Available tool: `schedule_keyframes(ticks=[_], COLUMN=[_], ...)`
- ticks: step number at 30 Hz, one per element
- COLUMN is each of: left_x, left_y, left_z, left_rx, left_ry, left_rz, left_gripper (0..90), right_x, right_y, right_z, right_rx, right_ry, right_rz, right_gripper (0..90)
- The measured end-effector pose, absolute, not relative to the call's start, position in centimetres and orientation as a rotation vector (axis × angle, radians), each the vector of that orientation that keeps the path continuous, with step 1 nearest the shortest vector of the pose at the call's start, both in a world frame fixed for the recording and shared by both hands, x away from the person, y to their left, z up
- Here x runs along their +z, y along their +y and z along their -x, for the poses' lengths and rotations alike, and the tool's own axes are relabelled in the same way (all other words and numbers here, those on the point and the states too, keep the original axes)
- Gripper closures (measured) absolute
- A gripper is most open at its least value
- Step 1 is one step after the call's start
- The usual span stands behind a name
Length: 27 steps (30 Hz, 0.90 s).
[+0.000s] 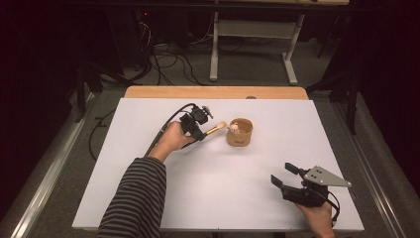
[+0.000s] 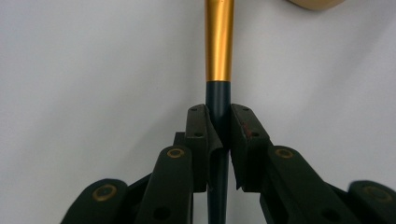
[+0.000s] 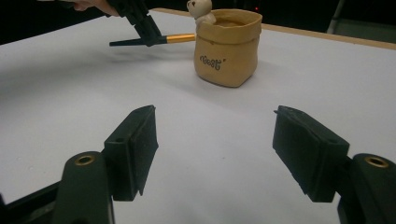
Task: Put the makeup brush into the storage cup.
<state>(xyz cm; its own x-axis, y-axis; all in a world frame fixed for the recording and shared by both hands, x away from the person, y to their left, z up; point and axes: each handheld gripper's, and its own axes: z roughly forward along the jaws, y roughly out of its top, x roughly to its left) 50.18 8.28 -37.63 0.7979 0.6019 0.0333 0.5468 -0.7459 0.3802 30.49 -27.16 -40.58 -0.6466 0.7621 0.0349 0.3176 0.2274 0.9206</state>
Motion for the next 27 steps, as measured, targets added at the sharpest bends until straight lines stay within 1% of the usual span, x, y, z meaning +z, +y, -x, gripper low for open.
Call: schedule_keyframes(ticks=[13, 20, 27], left_x=[-36.4, -35.8, -35.0], left_y=[8.5, 9.0, 9.5], left_z=[-49.5, -49.3, -48.9], left_rx=[0.235, 0.249, 0.242], left_ry=[0.853, 0.870, 0.862], left_rz=[-2.600, -2.573, -2.542], left_gripper=[78.5, 78.5, 78.5], right_x=[-40.6, -40.6, -40.6], right_y=[-27.1, -27.1, -27.1], right_z=[-30.4, -30.5, -30.5], right_rx=[1.403, 1.404, 1.406], right_ry=[2.082, 2.082, 2.083], right_rz=[-0.996, -0.994, -0.993], right_gripper=[32.3, 32.3, 32.3])
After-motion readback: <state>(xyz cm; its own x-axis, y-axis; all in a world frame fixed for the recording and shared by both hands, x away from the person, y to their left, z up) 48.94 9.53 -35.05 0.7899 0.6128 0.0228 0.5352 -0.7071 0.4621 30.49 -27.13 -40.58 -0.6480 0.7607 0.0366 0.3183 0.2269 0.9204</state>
